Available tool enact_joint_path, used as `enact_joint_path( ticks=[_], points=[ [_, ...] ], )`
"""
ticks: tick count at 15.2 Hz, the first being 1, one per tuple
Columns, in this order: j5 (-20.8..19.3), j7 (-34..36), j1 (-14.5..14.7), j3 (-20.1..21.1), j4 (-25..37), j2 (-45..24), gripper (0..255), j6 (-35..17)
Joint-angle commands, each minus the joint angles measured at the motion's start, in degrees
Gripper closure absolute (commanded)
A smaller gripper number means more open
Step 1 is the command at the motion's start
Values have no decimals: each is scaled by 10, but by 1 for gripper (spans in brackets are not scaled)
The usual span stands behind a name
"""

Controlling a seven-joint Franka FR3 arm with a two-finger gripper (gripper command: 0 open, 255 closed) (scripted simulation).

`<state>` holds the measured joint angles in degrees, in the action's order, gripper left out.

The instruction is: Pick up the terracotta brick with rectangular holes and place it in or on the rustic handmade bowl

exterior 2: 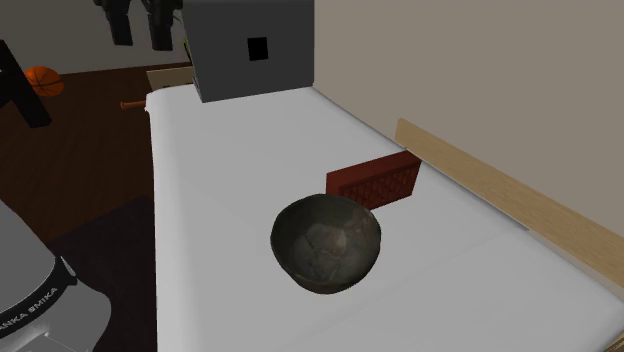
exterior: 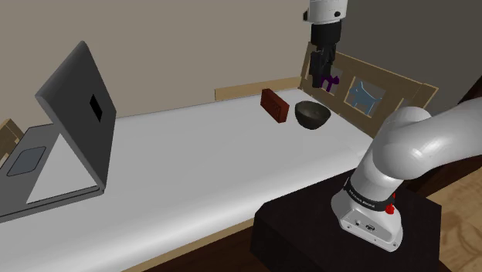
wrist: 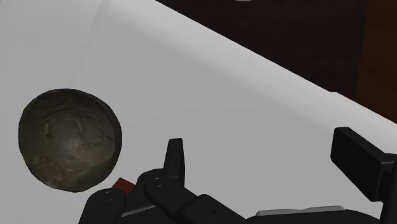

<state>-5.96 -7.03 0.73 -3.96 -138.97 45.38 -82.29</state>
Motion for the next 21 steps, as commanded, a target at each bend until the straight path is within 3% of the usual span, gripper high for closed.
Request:
enact_joint_path(
  ticks=[1, 12, 21],
  points=[
    [0, 0, 0, 0, 0, 0, 0, 0],
    [-19, -2, -32, -70, -1, -174, 0, -219],
    [12, -24, -47, -124, 66, -352, 0, -364]
  ],
)
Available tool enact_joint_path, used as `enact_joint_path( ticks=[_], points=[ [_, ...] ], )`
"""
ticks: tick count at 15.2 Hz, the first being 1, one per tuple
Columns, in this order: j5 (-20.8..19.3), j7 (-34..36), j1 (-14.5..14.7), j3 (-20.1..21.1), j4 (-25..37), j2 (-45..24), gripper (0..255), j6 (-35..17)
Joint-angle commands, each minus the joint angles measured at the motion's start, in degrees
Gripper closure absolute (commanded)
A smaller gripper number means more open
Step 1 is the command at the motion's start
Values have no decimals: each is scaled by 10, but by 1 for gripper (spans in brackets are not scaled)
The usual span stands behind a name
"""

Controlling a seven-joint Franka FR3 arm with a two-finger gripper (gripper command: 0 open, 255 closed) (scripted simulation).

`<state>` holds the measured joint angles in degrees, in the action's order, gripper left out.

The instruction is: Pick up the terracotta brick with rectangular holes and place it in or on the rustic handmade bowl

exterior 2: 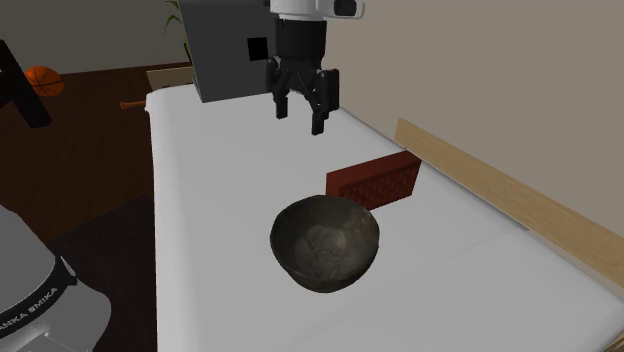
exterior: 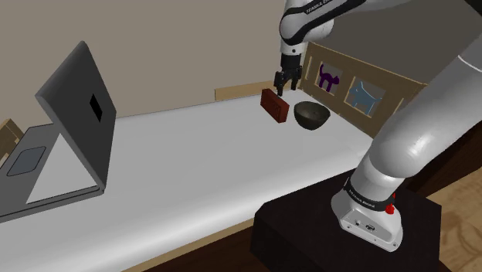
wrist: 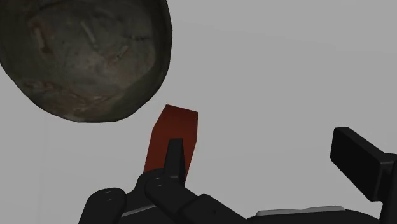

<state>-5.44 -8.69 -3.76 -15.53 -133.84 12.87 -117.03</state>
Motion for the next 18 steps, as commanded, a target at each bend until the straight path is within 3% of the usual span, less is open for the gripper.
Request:
enact_joint_path(
  ticks=[1, 12, 18],
  points=[
    [14, -11, -4, -13, 25, -48, 0, -30],
    [132, -75, -46, -40, 188, -280, 0, -122],
    [147, -84, -51, -33, 176, -308, 0, -160]
  ],
)
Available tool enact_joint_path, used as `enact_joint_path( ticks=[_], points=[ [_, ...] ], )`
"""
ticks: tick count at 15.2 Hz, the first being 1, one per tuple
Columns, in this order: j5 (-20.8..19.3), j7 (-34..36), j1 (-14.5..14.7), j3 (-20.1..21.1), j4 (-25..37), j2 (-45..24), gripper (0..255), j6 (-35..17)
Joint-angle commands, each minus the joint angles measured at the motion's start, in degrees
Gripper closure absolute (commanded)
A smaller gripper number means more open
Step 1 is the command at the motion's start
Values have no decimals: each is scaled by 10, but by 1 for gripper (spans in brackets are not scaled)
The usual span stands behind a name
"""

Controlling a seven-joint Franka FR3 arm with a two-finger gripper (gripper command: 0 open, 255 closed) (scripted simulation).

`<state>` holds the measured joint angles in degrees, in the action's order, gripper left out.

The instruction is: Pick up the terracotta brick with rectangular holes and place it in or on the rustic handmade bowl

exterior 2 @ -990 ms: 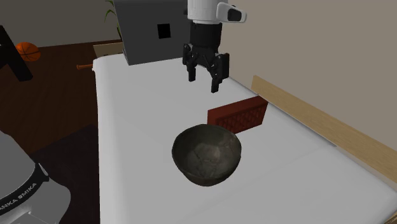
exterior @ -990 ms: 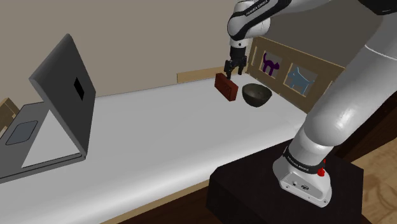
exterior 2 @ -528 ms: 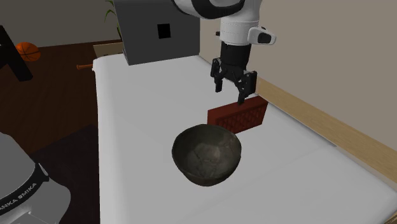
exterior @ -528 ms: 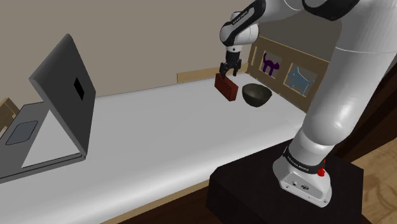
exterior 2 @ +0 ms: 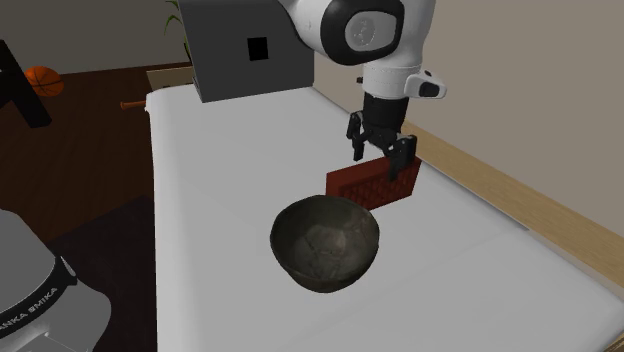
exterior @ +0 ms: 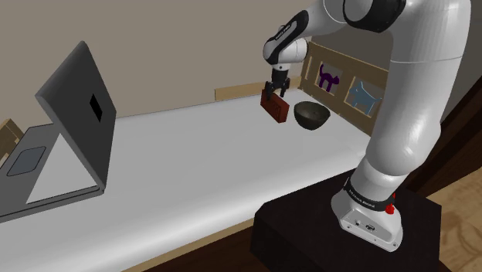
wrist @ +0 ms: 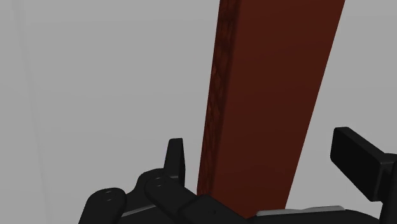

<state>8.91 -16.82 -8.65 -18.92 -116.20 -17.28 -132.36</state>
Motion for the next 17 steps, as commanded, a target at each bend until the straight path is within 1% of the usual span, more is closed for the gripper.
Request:
enact_joint_path(
  ticks=[1, 10, 11, 17],
  points=[
    [6, -5, -2, 2, -2, -12, 0, -13],
    [8, -6, -3, 3, -3, -14, 0, -17],
    [8, -6, -3, 3, -3, -14, 255, -17],
    [8, -6, -3, 3, -3, -14, 255, -17]
  ],
)
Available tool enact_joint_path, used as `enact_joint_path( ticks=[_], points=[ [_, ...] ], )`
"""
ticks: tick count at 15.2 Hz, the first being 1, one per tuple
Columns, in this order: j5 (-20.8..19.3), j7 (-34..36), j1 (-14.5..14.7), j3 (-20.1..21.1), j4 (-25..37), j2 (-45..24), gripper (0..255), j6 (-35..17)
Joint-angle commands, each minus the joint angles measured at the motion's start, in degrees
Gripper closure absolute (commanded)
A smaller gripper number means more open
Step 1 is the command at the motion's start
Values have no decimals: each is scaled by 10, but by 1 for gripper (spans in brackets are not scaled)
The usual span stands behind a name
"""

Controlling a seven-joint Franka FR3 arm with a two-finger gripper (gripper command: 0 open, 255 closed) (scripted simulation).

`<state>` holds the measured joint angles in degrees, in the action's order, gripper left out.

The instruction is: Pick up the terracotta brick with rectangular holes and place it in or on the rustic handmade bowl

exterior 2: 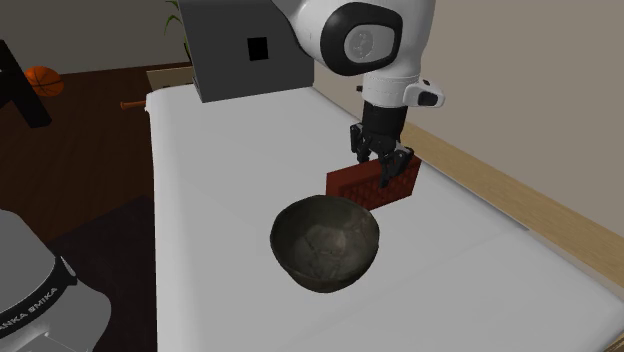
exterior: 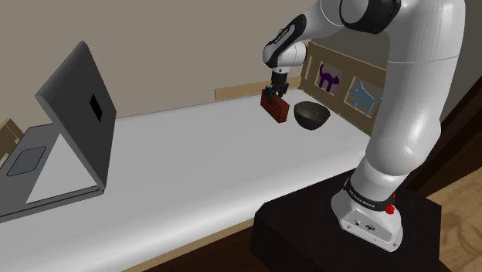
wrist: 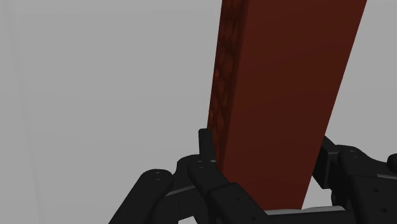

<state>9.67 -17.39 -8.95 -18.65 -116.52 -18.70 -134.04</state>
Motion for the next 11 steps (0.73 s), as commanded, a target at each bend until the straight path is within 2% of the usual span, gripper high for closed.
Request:
enact_joint_path(
  ticks=[1, 11],
  points=[
    [0, 0, 0, 0, 0, 0, 255, 0],
    [-20, 14, 6, -8, 16, 38, 255, 51]
  ],
)
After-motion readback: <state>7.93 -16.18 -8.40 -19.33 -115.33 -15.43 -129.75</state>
